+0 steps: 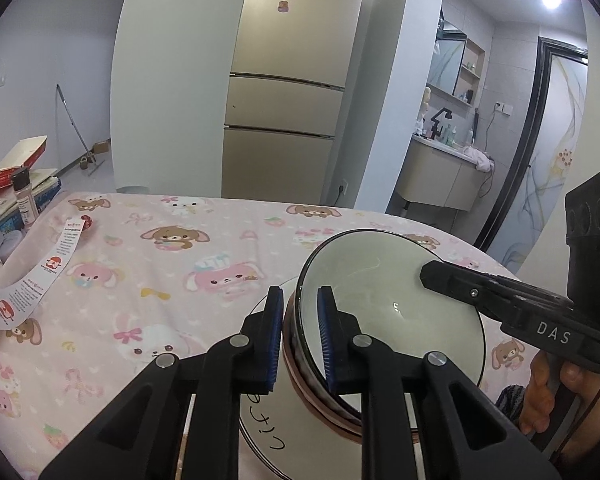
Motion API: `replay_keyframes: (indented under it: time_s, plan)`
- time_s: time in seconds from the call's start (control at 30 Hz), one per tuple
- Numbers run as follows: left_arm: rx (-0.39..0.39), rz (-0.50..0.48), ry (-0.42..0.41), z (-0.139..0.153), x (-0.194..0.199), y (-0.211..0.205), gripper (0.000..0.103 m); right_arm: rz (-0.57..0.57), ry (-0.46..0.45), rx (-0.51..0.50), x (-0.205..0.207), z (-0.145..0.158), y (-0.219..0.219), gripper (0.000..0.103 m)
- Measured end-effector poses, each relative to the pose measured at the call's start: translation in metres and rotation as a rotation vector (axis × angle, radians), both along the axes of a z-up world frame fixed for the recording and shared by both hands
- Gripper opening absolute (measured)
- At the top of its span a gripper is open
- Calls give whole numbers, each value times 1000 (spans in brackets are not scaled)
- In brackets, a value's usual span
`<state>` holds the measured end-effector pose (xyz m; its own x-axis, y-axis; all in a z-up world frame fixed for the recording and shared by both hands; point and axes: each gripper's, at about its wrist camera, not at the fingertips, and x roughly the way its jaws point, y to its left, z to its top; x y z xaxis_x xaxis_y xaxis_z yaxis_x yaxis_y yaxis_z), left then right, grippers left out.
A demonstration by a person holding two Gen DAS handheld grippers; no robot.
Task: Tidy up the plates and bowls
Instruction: 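Lower the held bowls onto the center of the plate stack, then open the right tool to release the bowls and withdraw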
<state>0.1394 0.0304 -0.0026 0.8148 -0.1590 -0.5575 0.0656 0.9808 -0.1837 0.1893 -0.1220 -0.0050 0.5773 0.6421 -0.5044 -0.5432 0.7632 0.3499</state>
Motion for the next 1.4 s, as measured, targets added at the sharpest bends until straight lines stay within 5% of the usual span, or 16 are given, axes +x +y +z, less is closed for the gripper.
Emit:
replay_keyframes:
  time_s: [0.3, 0.37, 0.4, 0.43, 0.47, 0.53, 0.6, 0.77, 0.9, 1.1, 1.3, 1.4]
  plan:
    - [8, 2, -24, 1, -3, 1, 19, -45, -92, -16, -14, 12, 0, 19]
    - [29, 9, -77, 9, -10, 0, 19, -81, -153, -52, -22, 18, 2, 44]
    - [38, 17, -99, 12, -13, 0, 19, -98, -186, -63, -25, 21, 3, 70]
    - [54, 28, -133, 17, -15, -1, 21, -106, -219, -66, -28, 24, 5, 81]
    - [74, 32, -167, 22, -15, -2, 26, -111, -242, -69, -29, 27, 6, 81]
    - [114, 42, -188, 30, -9, -4, 73, -131, -247, -69, -22, 31, 8, 86]
    - [161, 62, -159, 34, 8, -4, 77, -158, -206, -58, -6, 31, 8, 91]
    - [85, 58, -62, 22, 37, 14, 84, -159, -100, -136, 23, 14, 18, 91]
    - [116, 109, -104, 10, 38, 21, 103, -154, -73, -126, 27, 5, 15, 100]
    - [96, 117, -93, 1, 45, 28, 103, -124, -21, -150, 34, -5, 22, 103]
    - [92, 128, -85, 1, 49, 28, 103, -175, -110, -135, 24, 8, 20, 103]
    - [107, 132, -94, 0, 48, 26, 103, -187, -75, -97, 30, 6, 11, 103]
